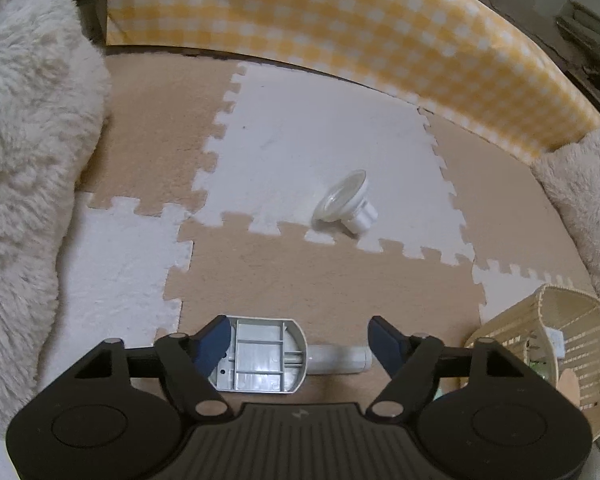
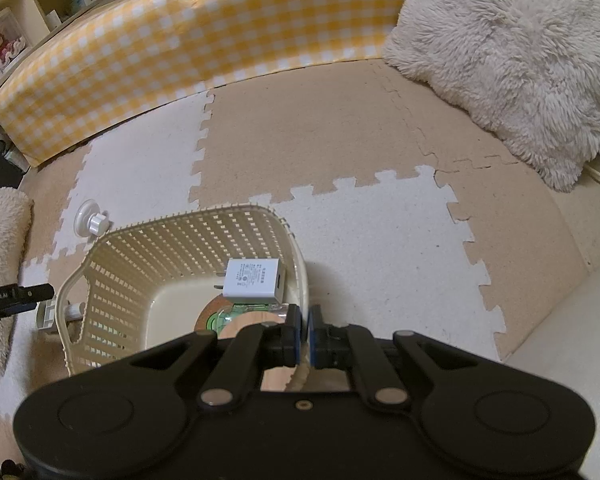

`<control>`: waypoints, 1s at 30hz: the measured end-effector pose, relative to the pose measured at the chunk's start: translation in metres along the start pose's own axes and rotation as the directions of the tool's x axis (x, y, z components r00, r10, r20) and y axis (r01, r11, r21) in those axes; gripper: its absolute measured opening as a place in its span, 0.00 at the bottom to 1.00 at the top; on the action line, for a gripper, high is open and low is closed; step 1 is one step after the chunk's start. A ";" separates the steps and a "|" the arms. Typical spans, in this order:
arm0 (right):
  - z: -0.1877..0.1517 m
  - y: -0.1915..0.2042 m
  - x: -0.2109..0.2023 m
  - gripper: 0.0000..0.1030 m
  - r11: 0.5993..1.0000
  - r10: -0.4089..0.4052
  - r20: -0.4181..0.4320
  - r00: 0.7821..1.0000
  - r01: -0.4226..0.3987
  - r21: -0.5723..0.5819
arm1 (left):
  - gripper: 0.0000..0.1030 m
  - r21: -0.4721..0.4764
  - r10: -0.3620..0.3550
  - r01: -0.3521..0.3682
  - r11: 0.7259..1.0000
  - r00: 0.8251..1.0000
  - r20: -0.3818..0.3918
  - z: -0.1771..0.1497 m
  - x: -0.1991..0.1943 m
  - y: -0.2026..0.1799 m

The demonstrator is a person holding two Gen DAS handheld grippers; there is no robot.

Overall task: Organize rigid objects
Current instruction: 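Move the left gripper to the grey plastic holder and grasp it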

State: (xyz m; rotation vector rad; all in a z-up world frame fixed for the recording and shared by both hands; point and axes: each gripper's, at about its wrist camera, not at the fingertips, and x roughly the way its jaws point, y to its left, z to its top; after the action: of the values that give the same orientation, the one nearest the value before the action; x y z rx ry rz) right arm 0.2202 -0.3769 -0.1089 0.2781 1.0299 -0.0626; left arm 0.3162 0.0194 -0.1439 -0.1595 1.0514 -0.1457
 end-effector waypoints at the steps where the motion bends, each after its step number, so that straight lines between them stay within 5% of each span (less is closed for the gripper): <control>1: 0.000 0.000 0.000 0.04 1.000 0.000 0.000 1.000 0.000 0.000 | 0.75 0.013 0.017 -0.017 1.000 1.000 -0.004 0.000 0.001 -0.001; 7: 0.000 0.000 0.000 0.04 1.000 0.000 0.000 1.000 0.000 0.000 | 0.75 0.012 0.084 -0.084 0.996 0.996 -0.034 -0.002 0.009 0.011; 13: 0.000 0.000 0.000 0.04 1.000 -0.001 0.000 1.000 0.001 -0.001 | 0.75 -0.071 0.039 -0.045 0.996 0.996 -0.079 -0.008 0.021 0.025; 21: 0.000 0.002 0.000 0.04 1.000 -0.002 0.000 1.000 0.002 -0.003 | 0.64 -0.070 0.005 -0.009 0.998 0.998 -0.062 -0.010 0.024 0.026; 30: 0.000 0.001 0.000 0.04 1.000 -0.002 0.000 1.000 0.002 -0.003 | 0.64 -0.094 -0.007 0.002 0.996 0.999 -0.053 -0.008 0.017 0.026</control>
State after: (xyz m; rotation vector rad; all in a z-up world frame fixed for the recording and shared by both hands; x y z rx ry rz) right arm 0.2204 -0.3755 -0.1089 0.2743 1.0301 -0.0626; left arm 0.3187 0.0409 -0.1671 -0.2436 1.1113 -0.1050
